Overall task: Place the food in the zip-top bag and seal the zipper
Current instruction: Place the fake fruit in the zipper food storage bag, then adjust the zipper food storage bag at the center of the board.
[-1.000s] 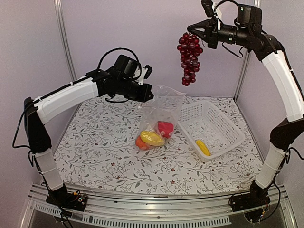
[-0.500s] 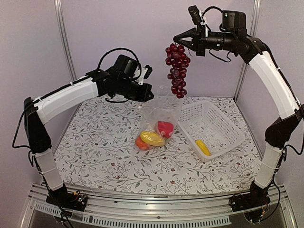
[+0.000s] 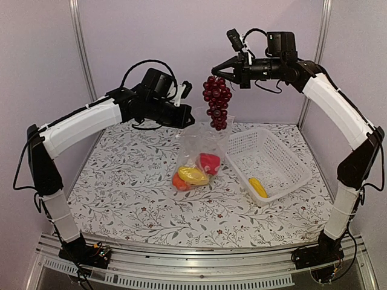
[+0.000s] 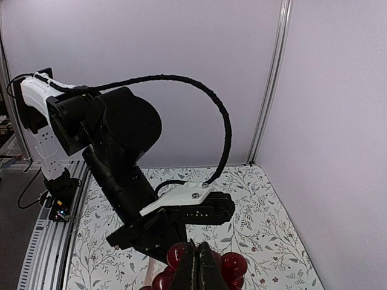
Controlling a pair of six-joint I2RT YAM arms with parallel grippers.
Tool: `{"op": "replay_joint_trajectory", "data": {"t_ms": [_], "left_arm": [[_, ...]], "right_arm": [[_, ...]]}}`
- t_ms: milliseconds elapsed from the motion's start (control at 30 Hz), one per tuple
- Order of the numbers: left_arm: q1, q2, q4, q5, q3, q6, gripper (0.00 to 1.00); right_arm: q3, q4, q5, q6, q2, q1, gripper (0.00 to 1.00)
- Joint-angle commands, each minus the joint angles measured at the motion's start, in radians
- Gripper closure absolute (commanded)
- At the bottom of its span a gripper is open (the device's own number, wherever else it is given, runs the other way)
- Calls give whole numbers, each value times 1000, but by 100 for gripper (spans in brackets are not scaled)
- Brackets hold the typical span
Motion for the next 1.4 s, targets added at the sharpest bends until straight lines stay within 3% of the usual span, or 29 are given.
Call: {"op": "replay_joint_trajectory", "data": {"t_ms": [0,400,500,700,867,1000,1200,1367], "left_arm": [[19,-44,18,10,-16,-9,100],[22,-61,36,31,-26,-22,100],[23,-63,36,33,-27,-23,100],[25,-66,41,33,-33,-23,100],[25,-66,45,39,-38,-28,100],[26,-71,44,37,-41,-26,100],[29,-78,43,32,-50,-25,100],[30,-84,44,31,-58,-28,100]], "right_arm": [[-45,57,-19,15,3,7,100],[-181,43,-29,-17,-1,8,100],[-203,18,25,-41,0,18,92],[-210,-113,168,-183,17,75,90],[-221,-186,218,-265,6,121,80],[-216,-288,193,-320,-23,131,61],[-289,-438,422,-503,-37,221,43],[-365,-431,622,-535,-53,281,39]]}}
